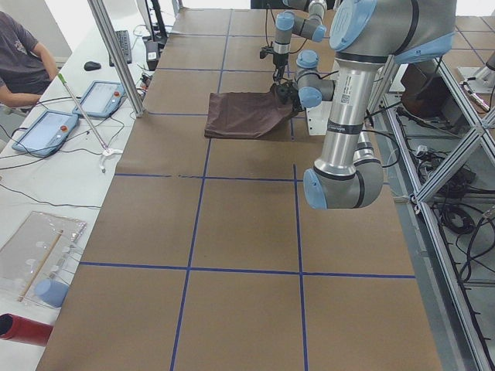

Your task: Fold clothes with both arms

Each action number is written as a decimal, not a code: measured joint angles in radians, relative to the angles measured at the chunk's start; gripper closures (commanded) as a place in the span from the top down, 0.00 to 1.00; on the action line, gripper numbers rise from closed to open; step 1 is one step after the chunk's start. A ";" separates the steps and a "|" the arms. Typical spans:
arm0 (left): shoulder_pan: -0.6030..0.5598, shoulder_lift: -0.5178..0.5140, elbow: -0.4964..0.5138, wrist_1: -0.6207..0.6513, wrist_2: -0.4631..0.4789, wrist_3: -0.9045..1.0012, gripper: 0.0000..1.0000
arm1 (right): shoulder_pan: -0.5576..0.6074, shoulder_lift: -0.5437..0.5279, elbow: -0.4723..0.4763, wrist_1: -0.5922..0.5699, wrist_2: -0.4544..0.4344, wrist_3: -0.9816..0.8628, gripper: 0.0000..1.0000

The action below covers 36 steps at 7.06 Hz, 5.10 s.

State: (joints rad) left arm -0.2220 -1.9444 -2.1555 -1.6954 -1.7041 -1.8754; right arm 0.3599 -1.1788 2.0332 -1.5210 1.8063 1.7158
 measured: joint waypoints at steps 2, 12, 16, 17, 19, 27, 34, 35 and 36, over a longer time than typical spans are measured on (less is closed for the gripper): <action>-0.190 -0.089 0.078 0.001 -0.081 0.072 0.00 | 0.173 0.109 -0.139 0.001 0.125 -0.054 0.00; -0.592 -0.333 0.850 -0.452 -0.142 0.479 1.00 | 0.502 0.441 -0.945 0.345 0.273 -0.315 1.00; -0.682 -0.159 0.626 -0.364 -0.271 0.652 1.00 | 0.404 0.428 -0.694 0.127 0.132 -0.475 0.99; -0.693 -0.148 0.590 -0.312 -0.271 0.682 1.00 | 0.348 0.412 -0.612 0.059 0.064 -0.550 0.92; -0.705 -0.142 0.564 -0.272 -0.270 0.700 1.00 | 0.224 0.338 -0.483 -0.007 -0.094 -0.678 0.75; -0.713 -0.128 0.560 -0.267 -0.276 0.700 1.00 | 0.072 0.259 -0.422 -0.015 -0.290 -0.796 0.00; -0.711 -0.141 0.557 -0.268 -0.278 0.696 1.00 | 0.210 0.282 -0.469 0.047 -0.280 -0.811 0.00; -0.712 -0.145 0.557 -0.267 -0.277 0.696 1.00 | 0.247 0.328 -0.557 0.093 -0.273 -0.810 0.00; -0.713 -0.149 0.557 -0.267 -0.275 0.696 1.00 | 0.280 0.389 -0.680 0.144 -0.271 -0.808 0.00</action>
State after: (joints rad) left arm -0.9351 -2.0931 -1.5984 -1.9622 -1.9795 -1.1794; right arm 0.6397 -0.7896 1.3537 -1.3769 1.5356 0.9082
